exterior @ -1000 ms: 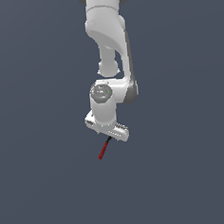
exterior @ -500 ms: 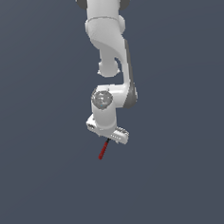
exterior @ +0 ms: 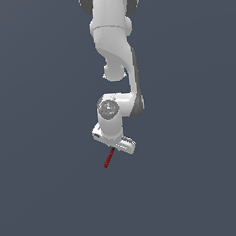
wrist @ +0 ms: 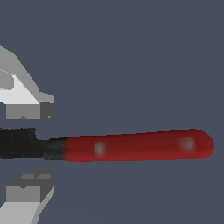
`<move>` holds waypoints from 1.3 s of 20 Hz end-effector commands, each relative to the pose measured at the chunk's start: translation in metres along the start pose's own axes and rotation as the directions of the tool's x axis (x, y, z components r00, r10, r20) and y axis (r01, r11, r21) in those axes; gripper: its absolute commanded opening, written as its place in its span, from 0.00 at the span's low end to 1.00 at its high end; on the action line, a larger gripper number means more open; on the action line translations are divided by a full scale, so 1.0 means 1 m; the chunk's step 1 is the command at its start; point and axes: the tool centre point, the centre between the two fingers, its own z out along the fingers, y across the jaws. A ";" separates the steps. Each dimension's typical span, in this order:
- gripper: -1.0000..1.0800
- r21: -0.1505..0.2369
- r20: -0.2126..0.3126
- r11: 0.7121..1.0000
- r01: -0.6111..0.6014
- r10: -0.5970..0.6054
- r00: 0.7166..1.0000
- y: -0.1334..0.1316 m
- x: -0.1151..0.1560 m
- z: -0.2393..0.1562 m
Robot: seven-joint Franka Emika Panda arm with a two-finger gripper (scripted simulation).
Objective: Pick up the object and move it to a goal position.
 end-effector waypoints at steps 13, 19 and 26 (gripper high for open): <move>0.00 0.000 -0.001 1.000 -0.002 0.002 1.000 0.001 0.004 -0.008; 0.00 0.000 -0.001 1.000 -0.002 0.002 1.000 0.004 0.015 -0.037; 0.00 0.000 -0.001 1.000 -0.002 0.002 1.000 0.009 0.037 -0.095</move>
